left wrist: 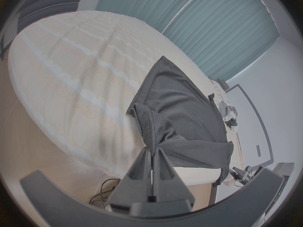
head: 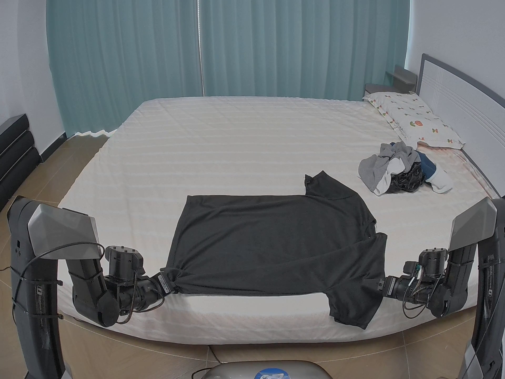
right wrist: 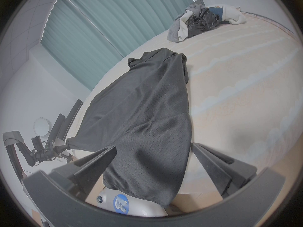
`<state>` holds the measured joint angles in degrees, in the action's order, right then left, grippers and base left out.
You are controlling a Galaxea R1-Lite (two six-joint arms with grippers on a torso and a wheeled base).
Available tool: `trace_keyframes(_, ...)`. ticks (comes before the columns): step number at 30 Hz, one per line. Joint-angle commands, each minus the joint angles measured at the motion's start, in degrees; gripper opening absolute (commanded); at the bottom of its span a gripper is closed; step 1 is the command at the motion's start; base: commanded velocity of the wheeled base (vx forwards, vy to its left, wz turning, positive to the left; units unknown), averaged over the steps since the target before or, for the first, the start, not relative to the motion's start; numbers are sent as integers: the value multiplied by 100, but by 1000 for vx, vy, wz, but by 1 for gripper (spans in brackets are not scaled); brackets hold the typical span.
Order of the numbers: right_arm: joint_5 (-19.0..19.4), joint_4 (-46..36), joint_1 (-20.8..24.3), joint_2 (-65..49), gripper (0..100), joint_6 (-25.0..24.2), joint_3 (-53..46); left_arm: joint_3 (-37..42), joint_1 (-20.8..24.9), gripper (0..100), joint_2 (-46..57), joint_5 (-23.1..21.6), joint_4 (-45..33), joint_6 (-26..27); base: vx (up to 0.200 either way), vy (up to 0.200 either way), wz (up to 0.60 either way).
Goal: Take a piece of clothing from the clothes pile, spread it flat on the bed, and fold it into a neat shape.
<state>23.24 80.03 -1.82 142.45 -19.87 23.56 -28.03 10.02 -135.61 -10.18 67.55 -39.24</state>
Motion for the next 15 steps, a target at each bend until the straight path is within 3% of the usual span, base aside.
trace_keyframes(1,6,13,32,143,100,-8,-10,-1,0,0,-1,-2,4,-5,0,0,0)
trace_keyframes(6,14,74,67,152,100,-149,25,-1,0,0,-1,-2,4,-5,0,0,0)
trace_keyframes(7,14,65,67,143,0,-157,25,-1,0,0,-1,-2,-5,-5,0,0,0)
trace_keyframes(15,-38,56,-3,73,0,-157,-142,-1,-44,0,26,-98,4,-13,0,0,0)
